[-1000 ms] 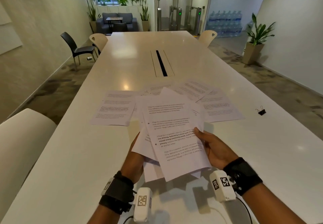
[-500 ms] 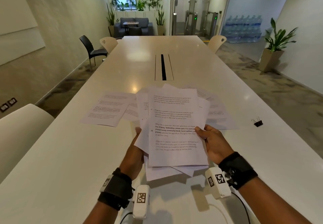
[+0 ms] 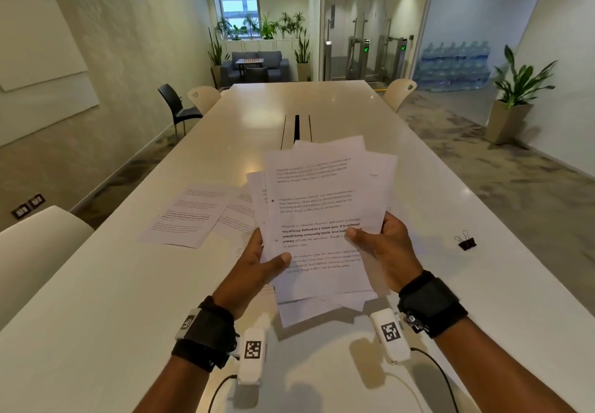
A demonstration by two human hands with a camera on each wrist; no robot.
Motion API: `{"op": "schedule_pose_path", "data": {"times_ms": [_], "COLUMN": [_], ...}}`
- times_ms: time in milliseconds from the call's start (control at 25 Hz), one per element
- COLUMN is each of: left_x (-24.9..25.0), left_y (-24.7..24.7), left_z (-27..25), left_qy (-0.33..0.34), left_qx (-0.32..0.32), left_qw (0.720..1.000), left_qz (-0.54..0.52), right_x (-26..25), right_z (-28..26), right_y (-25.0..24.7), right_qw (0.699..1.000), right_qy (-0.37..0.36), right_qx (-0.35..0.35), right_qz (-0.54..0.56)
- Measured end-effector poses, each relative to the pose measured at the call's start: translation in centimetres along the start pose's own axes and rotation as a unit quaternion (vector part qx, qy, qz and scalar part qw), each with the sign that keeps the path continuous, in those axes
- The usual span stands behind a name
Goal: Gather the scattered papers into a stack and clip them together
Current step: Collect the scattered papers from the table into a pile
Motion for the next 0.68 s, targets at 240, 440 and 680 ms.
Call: {"op": "schedule_pose_path", "data": {"times_ms": [240,440,680], "left_x": [2.2,2.3,2.2], "left_y": [0.6,2.2,3.4], "left_z": [3.5,4.4,5.4], "left_qy": [0.043,0.057,0.079], "left_qx": [0.072,0.075,0.093], "left_qw": [0.996,0.996,0.992], "left_qz": [-0.010,0.003,-0.022], "right_x": [-1.5,0.0,-0.7], "right_z": [1.5,2.0,2.0], "right_y": [-1.6,-2.3,-2.0], "right_qw": [0.999,0.999,0.998], "right_qy": [-0.048,-0.030,-0.055], "right_qx": [0.001,-0.020,0.015], "right_qz": [-0.011,-0.021,-0.015]}}
Point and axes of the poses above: each hand's wrist, its own z-axis towards the middle knuckle, its own y-axis out of the palm, x = y × z, the point moved 9 cm from there along z, towards the middle knuckle, and after that the axes turned 9 degrees about x, right-handed, at the moved point
